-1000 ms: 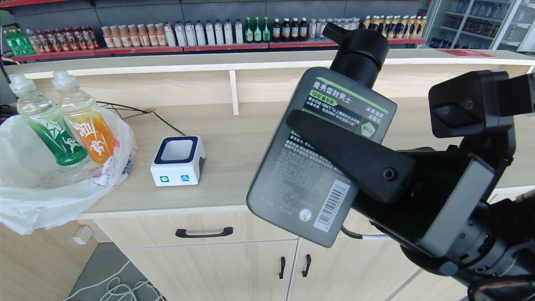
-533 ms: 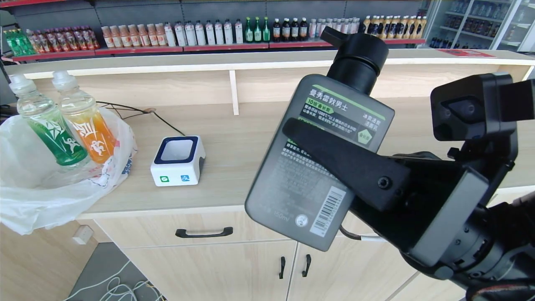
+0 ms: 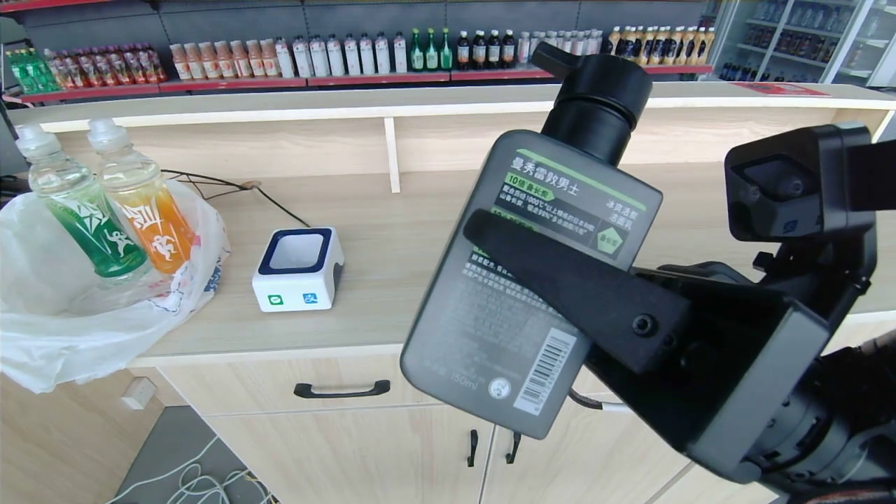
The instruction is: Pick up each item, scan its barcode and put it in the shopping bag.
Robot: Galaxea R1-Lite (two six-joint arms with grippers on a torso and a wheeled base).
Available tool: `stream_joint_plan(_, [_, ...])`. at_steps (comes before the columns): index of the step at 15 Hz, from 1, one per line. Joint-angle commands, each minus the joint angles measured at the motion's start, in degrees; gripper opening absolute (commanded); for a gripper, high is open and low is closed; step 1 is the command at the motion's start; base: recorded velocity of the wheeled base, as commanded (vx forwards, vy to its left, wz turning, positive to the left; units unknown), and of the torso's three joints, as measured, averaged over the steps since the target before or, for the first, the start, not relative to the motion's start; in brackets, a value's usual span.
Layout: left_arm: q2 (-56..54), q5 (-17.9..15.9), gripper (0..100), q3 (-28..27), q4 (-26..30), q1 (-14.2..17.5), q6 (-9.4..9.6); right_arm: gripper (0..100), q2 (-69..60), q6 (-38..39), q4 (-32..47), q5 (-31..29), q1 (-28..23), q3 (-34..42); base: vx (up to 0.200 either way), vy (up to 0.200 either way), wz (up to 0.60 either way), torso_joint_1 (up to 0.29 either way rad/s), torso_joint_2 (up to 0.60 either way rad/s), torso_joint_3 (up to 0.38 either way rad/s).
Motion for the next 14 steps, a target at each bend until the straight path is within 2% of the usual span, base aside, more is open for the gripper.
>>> stream_joint_plan(1, [-0.02,0.01,100,0.01,0.00,0.00,0.00,0,0.03,-1.43,-0.06,0.02,0.14,0.53,0.000,0.000,0.00,0.000,0.00,0.000])
stream_joint_plan(2, [-0.02,0.01,100,0.01,0.00,0.00,0.00,0,0.11,-2.31,-0.06,-0.07,0.14,0.61,0.000,0.000,0.00,0.000,0.00,0.000])
stream_joint_plan(6, [-0.02,0.01,100,0.01,0.09,0.00,0.00,0,-3.23,-8.11,13.83,-2.36,0.05,-1.41,0.000,0.000,0.00,0.000,0.00,0.000])
stream_joint_plan(8, [-0.02,0.01,100,0.01,0.09,0.00,0.00,0,-1.64,-11.71,17.78,-7.28,0.05,-3.60,0.000,0.000,0.00,0.000,0.00,0.000])
stream_joint_plan(12, [-0.02,0.01,100,0.01,0.00,0.00,0.00,0,3.37,-19.44,17.78,-17.21,-0.30,-4.22,0.000,0.000,0.00,0.000,0.00,0.000])
stream_joint_plan(14, [-0.02,0.01,100,0.01,0.09,0.00,0.00,0,4.33,-23.93,17.87,-26.70,-0.21,-3.96,0.000,0.000,0.00,0.000,0.00,0.000])
